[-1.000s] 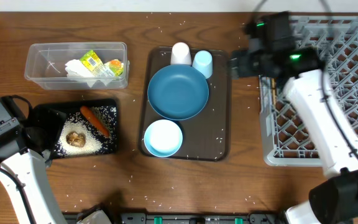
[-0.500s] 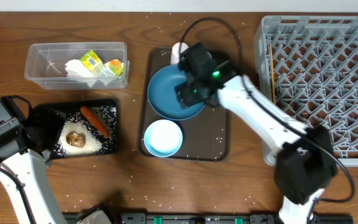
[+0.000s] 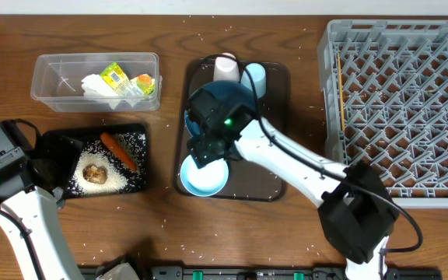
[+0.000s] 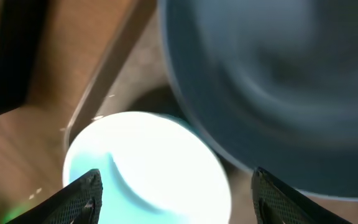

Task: Sort waste into correct bins and load items into the dishwasher rack
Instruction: 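Move the right gripper to the small light-blue bowl on the brown tray, then grasp the small light-blue bowl rim with the right gripper and lift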

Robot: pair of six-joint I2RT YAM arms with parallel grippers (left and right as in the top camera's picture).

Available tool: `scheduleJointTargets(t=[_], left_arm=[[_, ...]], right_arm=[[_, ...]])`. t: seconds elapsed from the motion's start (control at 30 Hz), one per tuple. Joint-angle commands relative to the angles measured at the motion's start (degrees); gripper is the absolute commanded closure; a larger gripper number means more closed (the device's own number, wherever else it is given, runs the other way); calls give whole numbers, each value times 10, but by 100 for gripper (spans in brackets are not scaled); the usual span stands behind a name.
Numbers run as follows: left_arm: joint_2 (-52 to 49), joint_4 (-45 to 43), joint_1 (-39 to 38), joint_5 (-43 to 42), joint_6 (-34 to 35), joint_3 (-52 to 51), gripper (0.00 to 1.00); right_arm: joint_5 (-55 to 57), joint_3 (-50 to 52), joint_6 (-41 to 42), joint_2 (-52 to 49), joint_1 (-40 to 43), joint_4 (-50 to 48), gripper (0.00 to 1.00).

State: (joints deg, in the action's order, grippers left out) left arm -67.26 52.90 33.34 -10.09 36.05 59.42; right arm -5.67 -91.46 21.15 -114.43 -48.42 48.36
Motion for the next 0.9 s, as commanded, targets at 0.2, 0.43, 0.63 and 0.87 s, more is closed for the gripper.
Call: scheduleJointTargets(t=[0.2,0.43,0.63,0.87], left_arm=[[3,2,3,7,2,-3,2],[3,2,3,7,2,-3,2],[3,2,3,7,2,-3,2],[3,2,3,7,3,-3,2]], right_arm=[[31,-7,38,2,-92,-12,28],[88,-7,67,-46,-122,-18,29],[89,-7,67,-74,-123,-28,35],[88,-7,67,-75,-124,-32,69]])
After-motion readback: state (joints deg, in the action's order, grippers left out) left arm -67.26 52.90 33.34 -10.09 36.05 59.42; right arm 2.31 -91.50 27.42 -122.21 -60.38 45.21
